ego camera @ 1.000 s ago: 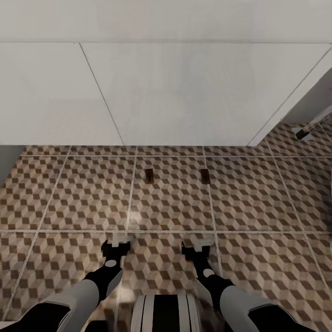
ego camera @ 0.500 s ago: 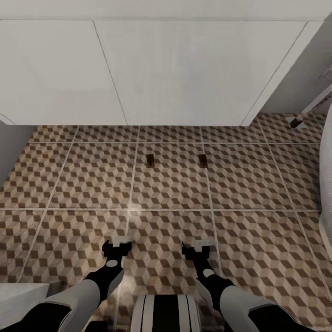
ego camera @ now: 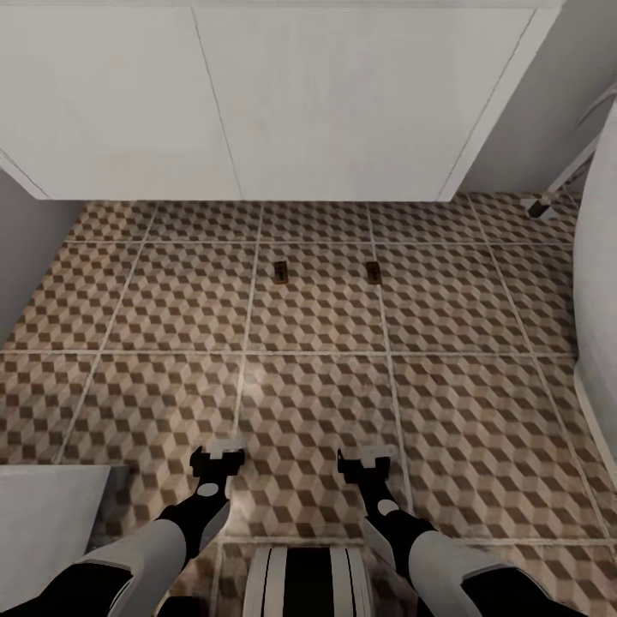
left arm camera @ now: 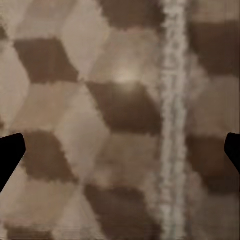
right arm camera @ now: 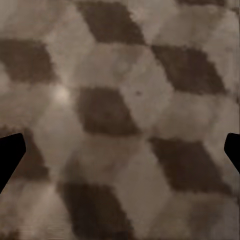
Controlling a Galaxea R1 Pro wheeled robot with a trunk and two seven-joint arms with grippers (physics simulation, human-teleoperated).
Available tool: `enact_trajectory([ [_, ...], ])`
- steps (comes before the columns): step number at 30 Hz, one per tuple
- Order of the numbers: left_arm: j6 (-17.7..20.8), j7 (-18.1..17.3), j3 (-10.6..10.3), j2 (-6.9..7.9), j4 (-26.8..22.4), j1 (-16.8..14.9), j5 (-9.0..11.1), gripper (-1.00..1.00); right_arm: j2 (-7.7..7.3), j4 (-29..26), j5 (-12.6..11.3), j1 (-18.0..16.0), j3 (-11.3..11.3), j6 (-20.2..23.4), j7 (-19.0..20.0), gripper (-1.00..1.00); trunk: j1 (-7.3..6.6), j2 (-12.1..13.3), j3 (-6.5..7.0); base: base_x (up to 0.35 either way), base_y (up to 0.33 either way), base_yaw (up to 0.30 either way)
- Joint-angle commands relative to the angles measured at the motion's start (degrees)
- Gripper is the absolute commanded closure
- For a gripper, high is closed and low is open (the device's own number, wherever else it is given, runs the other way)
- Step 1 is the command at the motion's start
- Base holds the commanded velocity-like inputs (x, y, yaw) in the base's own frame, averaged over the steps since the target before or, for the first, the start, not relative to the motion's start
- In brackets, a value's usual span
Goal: Take the four mousetraps from the cabinet in the bathroom and place them on the bathroom floor. Make sure all four end up on the same floor surface, and ensure that at least two of them are either under or directly next to the same bathroom sink.
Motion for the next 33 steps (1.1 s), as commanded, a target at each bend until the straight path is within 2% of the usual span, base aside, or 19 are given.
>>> enact_trajectory([
  [1,-0.1,0.5,-0.4,0.0,0.1,0.0,-0.1,-1.0,0.01,0.1,0.0,0.0,0.5,-0.1,-0.5,-1.0,-0.04,0.0,-0.03,-0.311,0.0,0.0],
  [10,-0.1,0.5,-0.5,0.13,0.1,0.0,-0.1,-1.0,0.01,0.1,0.0,0.0,0.5,-0.1,-0.5,-1.0,-0.04,0.0,-0.03,-0.158,0.0,0.0],
  [33,0.3,0.2,-0.5,-0.93,0.7,0.0,0.1,-1.0,0.01,0.1,0.0,0.0,0.5,-0.1,-0.7,-1.0,-0.04,0.0,-0.03,-0.006,0.0,0.0],
])
